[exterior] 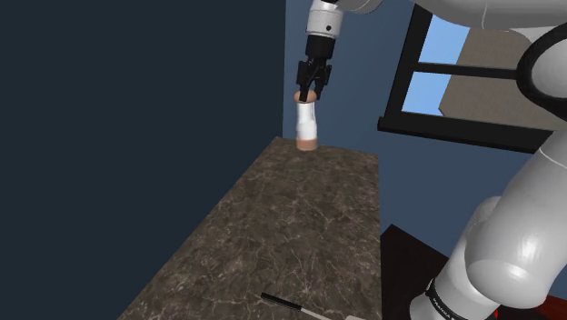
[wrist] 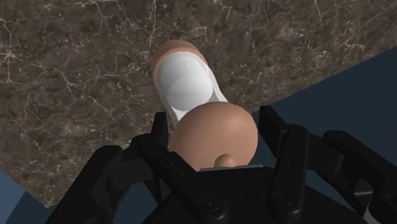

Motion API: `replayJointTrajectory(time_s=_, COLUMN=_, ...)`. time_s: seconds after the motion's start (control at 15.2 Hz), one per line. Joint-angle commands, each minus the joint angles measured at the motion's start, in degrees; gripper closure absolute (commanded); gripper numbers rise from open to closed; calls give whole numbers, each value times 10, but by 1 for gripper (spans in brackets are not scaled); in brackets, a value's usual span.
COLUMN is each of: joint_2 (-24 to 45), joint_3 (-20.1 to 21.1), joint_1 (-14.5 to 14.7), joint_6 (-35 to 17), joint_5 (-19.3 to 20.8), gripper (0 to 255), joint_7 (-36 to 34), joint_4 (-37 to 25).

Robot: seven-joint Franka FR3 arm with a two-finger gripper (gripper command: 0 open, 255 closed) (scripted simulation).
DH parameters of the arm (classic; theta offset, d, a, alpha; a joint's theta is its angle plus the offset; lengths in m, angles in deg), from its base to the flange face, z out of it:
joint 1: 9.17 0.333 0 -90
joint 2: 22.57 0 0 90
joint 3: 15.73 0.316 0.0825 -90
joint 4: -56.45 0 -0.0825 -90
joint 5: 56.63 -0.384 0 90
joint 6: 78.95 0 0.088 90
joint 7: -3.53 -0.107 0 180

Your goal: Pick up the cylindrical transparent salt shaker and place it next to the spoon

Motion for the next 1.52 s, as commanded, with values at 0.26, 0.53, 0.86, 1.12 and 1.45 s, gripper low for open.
replayJointTrajectory(time_s=0.26, joint_2=-62, joint_3=50, joint_1=35, joint_6=-22, joint_5=2, gripper=255, joint_7=-83, joint_4=71)
replayJointTrajectory(time_s=0.53, joint_2=-87, joint_3=84, joint_1=57, joint_6=-34, joint_5=-2, gripper=255, joint_7=-138, joint_4=98)
replayJointTrajectory(time_s=0.86, joint_2=-104, joint_3=129, joint_1=83, joint_6=-48, joint_5=-10, gripper=255, joint_7=-207, joint_4=117)
replayJointTrajectory(time_s=1.12, joint_2=-106, joint_3=166, joint_1=104, joint_6=-58, joint_5=-17, gripper=255, joint_7=-263, joint_4=120)
replayJointTrajectory(time_s=1.45, joint_2=-95, joint_3=212, joint_1=130, joint_6=-70, joint_5=-21, gripper=255, joint_7=-334, joint_4=109)
